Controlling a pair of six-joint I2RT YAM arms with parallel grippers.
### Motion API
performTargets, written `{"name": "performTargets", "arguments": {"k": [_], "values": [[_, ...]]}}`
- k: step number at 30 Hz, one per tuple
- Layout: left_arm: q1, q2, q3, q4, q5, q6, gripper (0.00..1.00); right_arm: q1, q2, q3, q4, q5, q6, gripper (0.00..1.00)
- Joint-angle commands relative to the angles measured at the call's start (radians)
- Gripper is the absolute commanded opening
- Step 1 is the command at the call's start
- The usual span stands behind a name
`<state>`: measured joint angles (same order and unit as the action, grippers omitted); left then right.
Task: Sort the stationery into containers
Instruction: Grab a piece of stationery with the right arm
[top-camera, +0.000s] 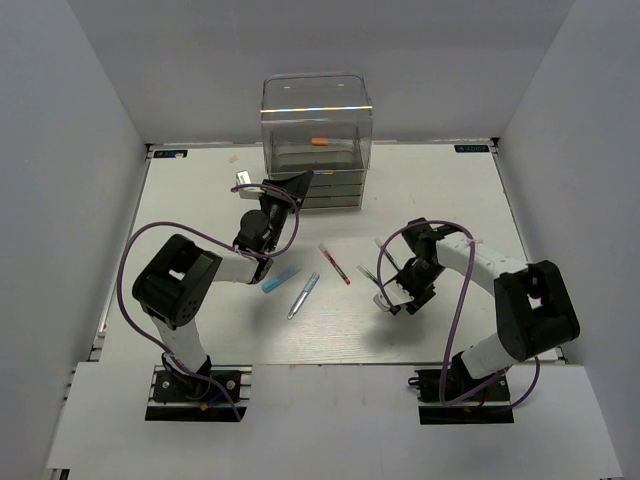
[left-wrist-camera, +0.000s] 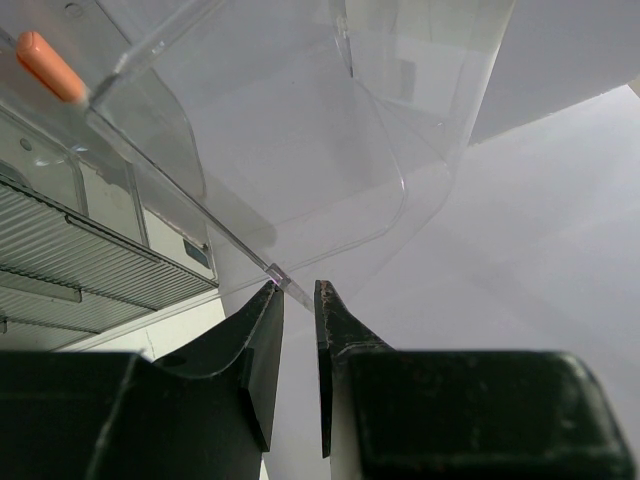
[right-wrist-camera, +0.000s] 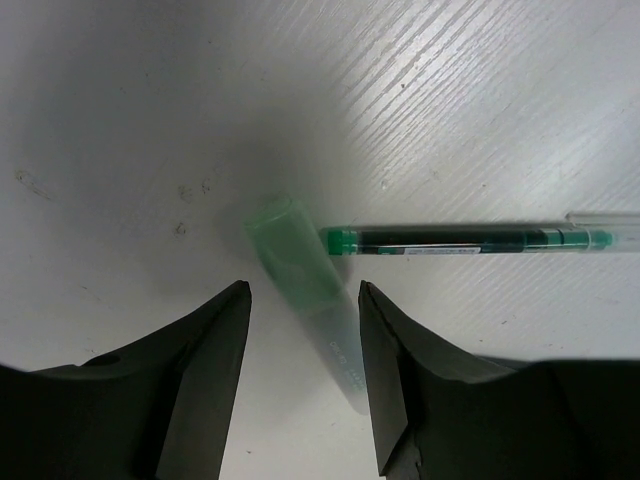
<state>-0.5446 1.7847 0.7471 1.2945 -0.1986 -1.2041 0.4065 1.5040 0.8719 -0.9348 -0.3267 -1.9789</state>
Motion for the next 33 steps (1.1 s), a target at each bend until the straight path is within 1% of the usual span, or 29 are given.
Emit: {"name": "performTargets", "arguments": {"k": [1,6,10,12,16,17,19,20,24,26,28,30,31,33], "values": [[0.008,-0.067,0.001,0.190,-0.010,0.008,0.31,0.009,0.013,-0.017,0.010,0.020,-0.276,0.54],[0.008,-0.067,0.001,0.190,-0.010,0.008,0.31,0.025,0.016,-0.045,0.033,0.035,-0.264,0.54],[0.008,-0.067,0.001,0.190,-0.019,0.008,0.31,0.032,0.022,-0.051,0.044,0.040,-0.252,0.51],[0.008,-0.067,0.001,0.190,-0.019,0.008,0.31,0.038,0.027,-0.048,0.044,0.041,-0.244,0.48],[0.008,-0.067,0.001,0.190,-0.019,0.008,0.31,0.040,0.032,-0.039,0.037,0.048,-0.233,0.32],[0.008,-0.067,0.001,0.190,-0.019,0.008,0.31,0.037,0.032,-0.034,0.037,0.049,-0.227,0.26],[0.008,-0.067,0.001,0.190,-0.019,0.008,0.31,0.037,0.032,-0.030,0.027,0.055,-0.218,0.21],[0.008,-0.067,0.001,0.190,-0.019,0.008,0.31,0.034,0.030,-0.021,0.030,0.052,-0.213,0.16],[0.008,-0.067,0.001,0.190,-0.019,0.008,0.31,0.037,0.018,0.050,0.019,0.008,-0.149,0.10],[0.008,-0.067,0.001,0.190,-0.019,0.008,0.31,0.037,0.009,0.109,0.017,-0.047,-0.124,0.10],[0.008,-0.067,0.001,0.190,-0.019,0.008,0.31,0.038,0.002,0.139,0.022,-0.093,-0.066,0.09],[0.008,-0.067,0.001,0.190,-0.019,0.008,0.31,0.046,-0.014,0.174,0.053,-0.132,-0.009,0.09],[0.008,-0.067,0.001,0.190,-0.019,0.008,0.31,0.055,-0.018,0.179,0.098,-0.150,0.009,0.07],[0.008,-0.067,0.001,0.190,-0.019,0.008,0.31,0.061,-0.044,0.177,0.174,-0.163,0.075,0.07]]}}
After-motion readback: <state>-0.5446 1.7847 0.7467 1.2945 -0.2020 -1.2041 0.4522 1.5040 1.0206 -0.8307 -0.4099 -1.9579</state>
